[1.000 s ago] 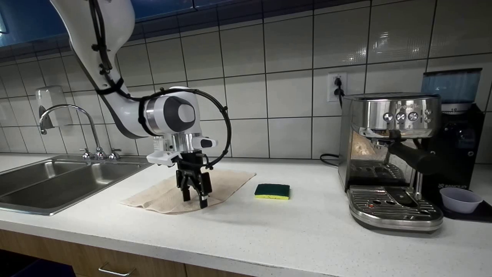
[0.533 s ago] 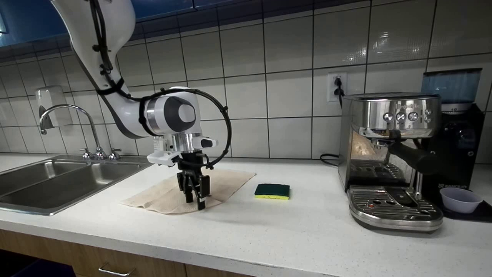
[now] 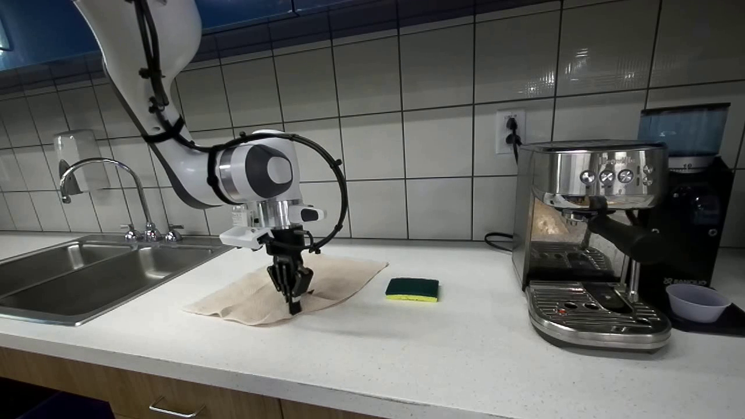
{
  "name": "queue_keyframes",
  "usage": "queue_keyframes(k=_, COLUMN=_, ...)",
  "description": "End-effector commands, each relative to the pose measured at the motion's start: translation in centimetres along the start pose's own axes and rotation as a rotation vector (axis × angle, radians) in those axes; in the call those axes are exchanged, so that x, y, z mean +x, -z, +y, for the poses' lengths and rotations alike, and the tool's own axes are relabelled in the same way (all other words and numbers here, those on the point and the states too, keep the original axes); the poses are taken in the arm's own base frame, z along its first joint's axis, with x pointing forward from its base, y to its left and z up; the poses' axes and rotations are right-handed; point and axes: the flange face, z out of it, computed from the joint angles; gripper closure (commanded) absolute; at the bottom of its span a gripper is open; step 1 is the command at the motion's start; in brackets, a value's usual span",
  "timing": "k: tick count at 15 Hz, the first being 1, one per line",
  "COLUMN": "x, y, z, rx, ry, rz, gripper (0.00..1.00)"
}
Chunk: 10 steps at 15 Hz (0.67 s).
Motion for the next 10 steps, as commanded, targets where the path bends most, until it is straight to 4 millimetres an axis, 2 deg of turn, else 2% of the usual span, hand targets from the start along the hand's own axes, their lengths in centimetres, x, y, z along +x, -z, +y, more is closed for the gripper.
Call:
queue_keyframes(k=1, x=-0.1, y=0.4, z=-0.2, rx=-0.019, ry=-0.008, rz=-0.006, gripper=1.0)
queue_keyframes(k=6, x=-0.2, y=0.8, z=-0.1, rx=-0.015, ry=-0.009, rz=0.0, gripper=0.99)
queue_keyframes(k=10, x=0.0, y=2.1, z=-0.2, rx=0.005, ry=-0.016, rz=0.023, gripper=0.99)
